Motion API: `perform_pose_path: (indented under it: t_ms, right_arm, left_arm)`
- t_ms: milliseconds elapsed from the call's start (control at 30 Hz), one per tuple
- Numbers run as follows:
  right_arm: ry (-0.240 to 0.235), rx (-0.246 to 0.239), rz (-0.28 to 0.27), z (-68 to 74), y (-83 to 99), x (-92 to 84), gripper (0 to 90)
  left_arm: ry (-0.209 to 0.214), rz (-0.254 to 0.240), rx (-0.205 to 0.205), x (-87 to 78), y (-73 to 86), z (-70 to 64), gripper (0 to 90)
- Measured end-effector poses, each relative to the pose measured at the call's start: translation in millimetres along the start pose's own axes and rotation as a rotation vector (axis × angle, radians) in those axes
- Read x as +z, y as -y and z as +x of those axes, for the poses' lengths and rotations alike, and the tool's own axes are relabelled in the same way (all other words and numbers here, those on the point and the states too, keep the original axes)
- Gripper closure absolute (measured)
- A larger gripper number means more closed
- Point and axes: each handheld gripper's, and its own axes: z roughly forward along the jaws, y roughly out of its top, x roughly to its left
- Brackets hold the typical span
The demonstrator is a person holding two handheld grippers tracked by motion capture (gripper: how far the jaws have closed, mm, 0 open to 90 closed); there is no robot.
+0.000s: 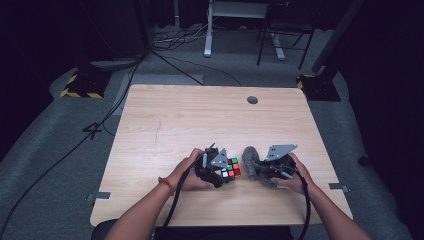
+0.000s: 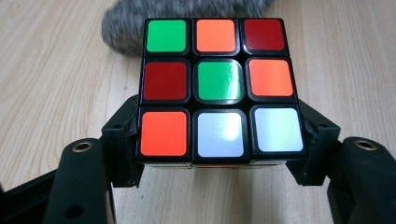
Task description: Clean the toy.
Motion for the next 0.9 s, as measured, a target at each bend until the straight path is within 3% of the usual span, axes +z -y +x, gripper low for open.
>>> perform_pose_path:
  t_ms: [167,500,600,767,900]
  right_arm:
    - [0.033,0.017,0.009,-12.7,8.4,-5.4,75.6]
    - [0.012,0.003,0.059,-19.2,16.7,-4.4,73.4]
    - [0.011,0.000,0.073,-19.3,17.0,-4.4,72.7]
    - [0.012,0.002,0.095,-20.7,19.4,-4.9,70.4]
    - [0.018,0.002,0.100,-21.6,19.9,-6.3,66.2]
  left_arm:
    - [-0.009,0.023,-0.012,2.9,3.8,1.6,33.7]
    - [-0.005,0.052,-0.031,7.2,11.3,2.8,33.7]
    - [-0.004,0.085,-0.030,9.8,14.2,2.6,33.6]
    - [0.006,0.086,-0.052,7.4,17.9,5.0,33.6]
    - [0.040,0.087,-0.095,4.4,23.2,8.0,33.4]
